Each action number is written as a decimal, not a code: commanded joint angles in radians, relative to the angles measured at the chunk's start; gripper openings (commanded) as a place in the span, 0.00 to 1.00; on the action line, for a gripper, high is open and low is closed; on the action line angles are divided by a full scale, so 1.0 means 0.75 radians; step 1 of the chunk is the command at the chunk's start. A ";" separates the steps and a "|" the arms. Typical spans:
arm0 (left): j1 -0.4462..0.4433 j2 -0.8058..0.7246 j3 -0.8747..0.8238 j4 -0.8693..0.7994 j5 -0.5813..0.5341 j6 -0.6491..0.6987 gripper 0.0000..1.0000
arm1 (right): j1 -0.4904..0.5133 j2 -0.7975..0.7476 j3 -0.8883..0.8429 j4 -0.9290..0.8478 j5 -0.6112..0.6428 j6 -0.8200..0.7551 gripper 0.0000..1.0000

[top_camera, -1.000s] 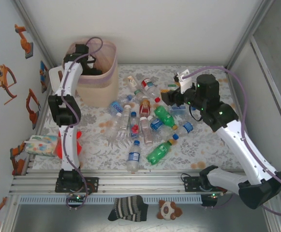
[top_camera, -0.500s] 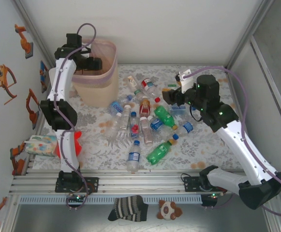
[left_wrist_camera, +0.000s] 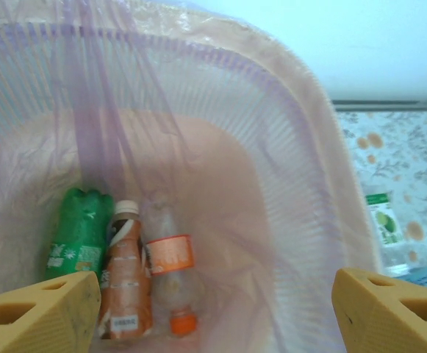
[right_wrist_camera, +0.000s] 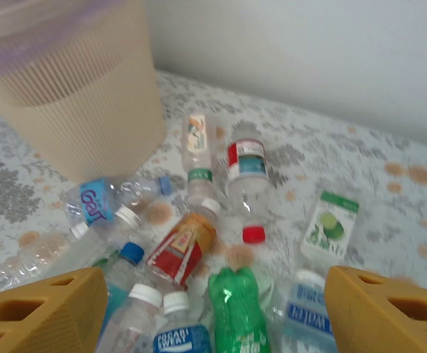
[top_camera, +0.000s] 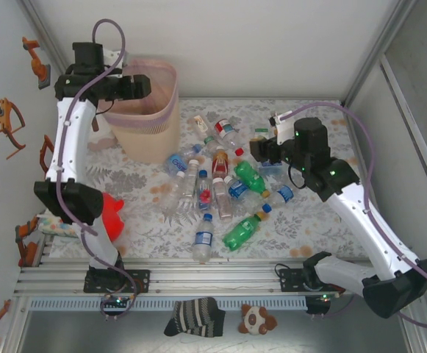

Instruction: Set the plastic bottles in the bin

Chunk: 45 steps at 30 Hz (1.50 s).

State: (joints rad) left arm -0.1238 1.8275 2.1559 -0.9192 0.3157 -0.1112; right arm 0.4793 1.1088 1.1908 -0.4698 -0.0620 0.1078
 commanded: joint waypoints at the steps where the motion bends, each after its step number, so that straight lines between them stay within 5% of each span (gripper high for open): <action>1: -0.005 -0.172 -0.209 0.169 0.094 -0.115 0.82 | 0.003 0.015 0.006 -0.134 0.102 0.126 0.77; 13: -0.023 -0.652 -0.861 0.719 0.164 -0.442 0.82 | -0.003 -0.085 -0.215 -0.169 0.036 0.234 0.75; 25: -0.143 -0.717 -0.930 0.786 0.109 -0.519 0.80 | -0.019 -0.124 -0.414 -0.193 0.223 0.690 0.77; 31: -0.186 -0.740 -0.980 0.861 0.099 -0.576 0.80 | -0.035 -0.077 -0.432 -0.279 0.361 0.834 0.67; 45: -0.189 -0.791 -1.019 0.845 0.125 -0.519 0.81 | -0.204 0.122 -0.422 -0.273 0.274 0.988 0.67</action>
State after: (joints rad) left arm -0.2615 1.2762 1.3975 -0.2924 0.3935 -0.5259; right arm 0.3565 1.1877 0.8738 -0.6621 0.1421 0.7975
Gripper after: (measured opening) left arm 0.805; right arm 0.676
